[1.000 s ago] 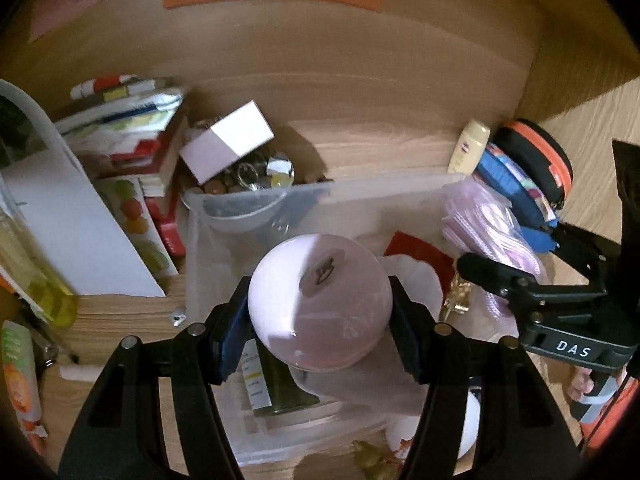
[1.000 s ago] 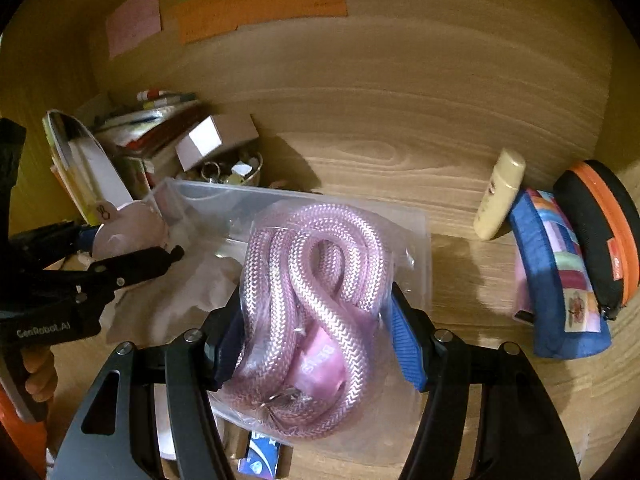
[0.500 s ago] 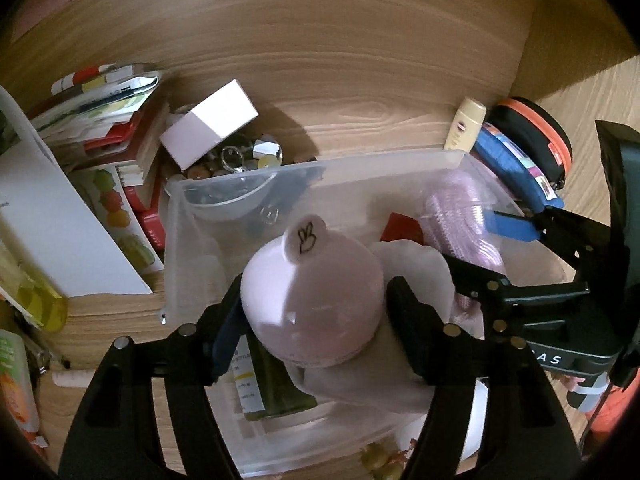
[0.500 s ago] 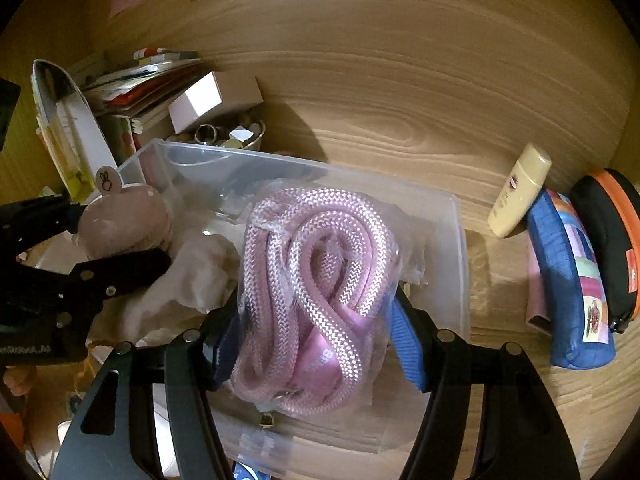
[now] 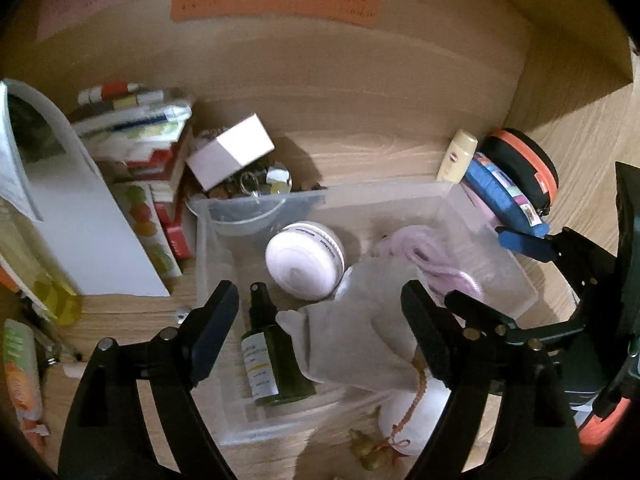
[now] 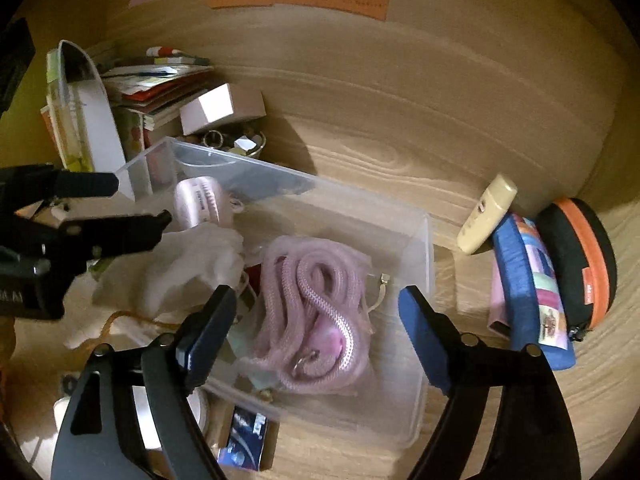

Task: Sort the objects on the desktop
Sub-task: 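Place both held items into the clear box and open both tools, then grasp the tape roll with the right tool and lift it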

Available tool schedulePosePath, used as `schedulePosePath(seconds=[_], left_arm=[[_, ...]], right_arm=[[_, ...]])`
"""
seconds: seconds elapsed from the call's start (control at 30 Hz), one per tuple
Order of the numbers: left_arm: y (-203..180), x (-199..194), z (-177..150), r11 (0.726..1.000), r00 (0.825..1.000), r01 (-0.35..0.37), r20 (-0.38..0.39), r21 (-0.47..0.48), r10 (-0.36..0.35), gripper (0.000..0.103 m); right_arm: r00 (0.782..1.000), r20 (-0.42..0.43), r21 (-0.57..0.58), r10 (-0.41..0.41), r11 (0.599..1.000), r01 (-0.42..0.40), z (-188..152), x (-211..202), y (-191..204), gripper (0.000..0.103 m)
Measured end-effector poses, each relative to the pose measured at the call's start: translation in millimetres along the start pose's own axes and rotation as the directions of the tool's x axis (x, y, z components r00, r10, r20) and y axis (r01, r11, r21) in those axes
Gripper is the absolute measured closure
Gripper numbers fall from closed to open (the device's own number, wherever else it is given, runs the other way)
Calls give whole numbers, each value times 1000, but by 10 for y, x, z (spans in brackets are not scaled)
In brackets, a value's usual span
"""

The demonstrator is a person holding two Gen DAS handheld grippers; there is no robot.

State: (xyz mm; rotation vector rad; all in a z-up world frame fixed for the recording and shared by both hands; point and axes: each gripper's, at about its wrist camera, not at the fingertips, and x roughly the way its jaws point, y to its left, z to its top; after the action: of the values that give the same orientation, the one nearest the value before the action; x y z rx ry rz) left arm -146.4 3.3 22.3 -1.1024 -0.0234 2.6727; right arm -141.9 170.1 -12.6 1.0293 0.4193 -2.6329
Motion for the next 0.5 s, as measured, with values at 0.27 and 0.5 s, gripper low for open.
schedulePosePath(seconds=[0.27, 0.5], left_arm=[[-98, -275, -92, 998, 998, -52, 39, 42, 50, 15], [-88, -448, -270, 994, 996, -91, 32, 61, 89, 15]], right_arm=[[999, 36, 3, 10, 1000, -10, -70, -289, -9, 22], [998, 59, 0, 38, 999, -38, -225, -521, 0, 21]])
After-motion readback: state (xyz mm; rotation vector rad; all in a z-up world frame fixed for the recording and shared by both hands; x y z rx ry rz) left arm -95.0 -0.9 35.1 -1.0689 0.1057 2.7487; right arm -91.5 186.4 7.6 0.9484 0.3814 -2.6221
